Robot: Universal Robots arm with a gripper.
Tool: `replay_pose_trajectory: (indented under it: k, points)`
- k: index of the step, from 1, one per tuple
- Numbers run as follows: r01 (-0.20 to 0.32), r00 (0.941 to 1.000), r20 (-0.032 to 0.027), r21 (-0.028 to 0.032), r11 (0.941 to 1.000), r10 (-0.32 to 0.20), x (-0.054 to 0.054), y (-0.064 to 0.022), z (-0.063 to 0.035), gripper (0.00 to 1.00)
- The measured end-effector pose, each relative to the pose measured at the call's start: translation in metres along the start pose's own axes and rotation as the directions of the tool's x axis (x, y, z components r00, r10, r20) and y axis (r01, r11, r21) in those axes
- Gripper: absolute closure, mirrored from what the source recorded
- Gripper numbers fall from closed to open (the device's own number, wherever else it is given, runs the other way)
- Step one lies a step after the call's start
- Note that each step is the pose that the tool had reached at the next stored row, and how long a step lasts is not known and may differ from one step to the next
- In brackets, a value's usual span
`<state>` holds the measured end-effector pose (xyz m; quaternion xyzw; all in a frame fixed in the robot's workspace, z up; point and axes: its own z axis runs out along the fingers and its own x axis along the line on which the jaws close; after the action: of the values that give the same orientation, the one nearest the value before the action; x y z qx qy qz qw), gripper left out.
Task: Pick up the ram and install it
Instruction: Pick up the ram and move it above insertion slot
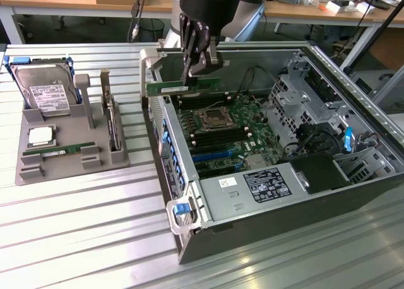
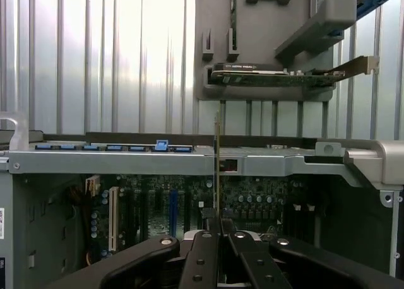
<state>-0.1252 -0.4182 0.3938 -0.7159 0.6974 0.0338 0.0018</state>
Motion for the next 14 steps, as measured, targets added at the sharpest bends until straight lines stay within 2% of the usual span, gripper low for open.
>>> replay_pose_trajectory:
  k: [11,14]
  points:
    - [0.000,1.0000,-0.0001,0.0000,1.0000,0.000,0.000,-0.0124,-0.0004,0.88]
    - [0.000,1.0000,0.0000,0.0000,1.0000,0.000,0.000,-0.0180,-0.0006,0.88]
